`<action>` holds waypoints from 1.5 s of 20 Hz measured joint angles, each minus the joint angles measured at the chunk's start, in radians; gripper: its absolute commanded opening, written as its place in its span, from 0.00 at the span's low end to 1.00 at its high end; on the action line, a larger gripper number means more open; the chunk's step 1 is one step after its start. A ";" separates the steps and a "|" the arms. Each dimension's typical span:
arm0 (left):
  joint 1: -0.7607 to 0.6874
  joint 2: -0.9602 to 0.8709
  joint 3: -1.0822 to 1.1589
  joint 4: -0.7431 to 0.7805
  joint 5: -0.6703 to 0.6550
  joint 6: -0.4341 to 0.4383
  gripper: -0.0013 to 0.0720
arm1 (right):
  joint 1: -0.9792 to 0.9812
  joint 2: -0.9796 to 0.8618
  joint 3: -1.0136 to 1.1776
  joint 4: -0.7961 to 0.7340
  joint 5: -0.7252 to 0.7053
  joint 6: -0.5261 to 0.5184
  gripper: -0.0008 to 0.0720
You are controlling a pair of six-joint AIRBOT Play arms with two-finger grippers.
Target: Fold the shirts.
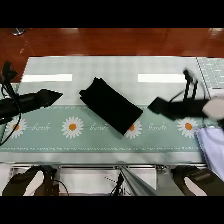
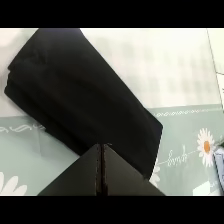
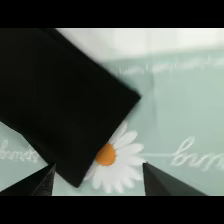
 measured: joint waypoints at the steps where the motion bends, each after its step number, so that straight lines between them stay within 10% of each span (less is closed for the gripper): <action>1: -0.005 -0.001 -0.012 0.000 0.000 0.003 0.05 | 0.025 0.040 -0.111 0.072 -0.106 0.032 0.85; 6: -0.038 -0.010 -0.055 0.000 0.005 0.010 0.05 | 0.105 -0.039 -0.325 0.286 -0.408 0.040 0.85; 11: -0.065 -0.018 -0.066 0.000 0.005 0.011 0.05 | 0.123 -0.314 -0.213 0.508 -0.436 -0.190 0.84; 12: -0.069 -0.018 -0.066 0.000 0.008 0.011 0.05 | 0.124 -0.374 -0.179 0.569 -0.418 -0.243 0.69; 14: -0.076 -0.019 -0.068 0.000 0.008 0.011 0.05 | 0.126 -0.484 -0.110 0.649 -0.367 -0.349 0.07; 20: -0.084 -0.020 -0.068 0.000 0.011 0.011 0.05 | 0.098 -0.586 0.202 0.684 -0.167 -0.590 0.06; 30: -0.092 -0.020 -0.067 -0.043 -0.031 -0.021 0.05 | -0.261 -0.518 0.967 0.256 0.450 -0.399 0.06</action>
